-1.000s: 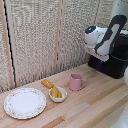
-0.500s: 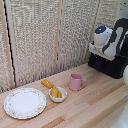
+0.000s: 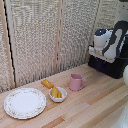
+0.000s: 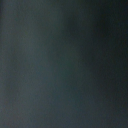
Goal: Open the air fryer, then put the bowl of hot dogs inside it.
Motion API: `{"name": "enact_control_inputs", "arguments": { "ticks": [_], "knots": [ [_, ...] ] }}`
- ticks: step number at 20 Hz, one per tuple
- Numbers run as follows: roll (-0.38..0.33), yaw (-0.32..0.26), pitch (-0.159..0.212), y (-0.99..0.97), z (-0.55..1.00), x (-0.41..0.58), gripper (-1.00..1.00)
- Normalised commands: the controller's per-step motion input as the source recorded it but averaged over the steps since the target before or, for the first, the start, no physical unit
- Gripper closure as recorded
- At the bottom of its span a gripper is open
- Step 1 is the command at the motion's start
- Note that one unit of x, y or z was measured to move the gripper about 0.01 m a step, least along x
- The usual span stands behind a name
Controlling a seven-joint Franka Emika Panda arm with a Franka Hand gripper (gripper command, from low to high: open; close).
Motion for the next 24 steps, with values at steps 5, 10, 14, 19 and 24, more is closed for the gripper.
{"name": "enact_control_inputs", "arguments": {
  "ticks": [5, 10, 14, 19, 24],
  "knots": [
    [0.045, 0.004, 0.244, 0.0, 0.4, 0.084, 1.0],
    [0.138, 0.002, 0.225, 0.12, 0.47, 0.174, 1.0],
    [0.175, -0.015, 0.136, 0.34, 0.53, 0.219, 1.0],
    [0.138, -0.005, 0.072, 0.61, 0.68, 0.145, 1.0],
    [0.102, 0.0, 0.0, 0.79, 0.84, 0.0, 1.0]
  ]
}}
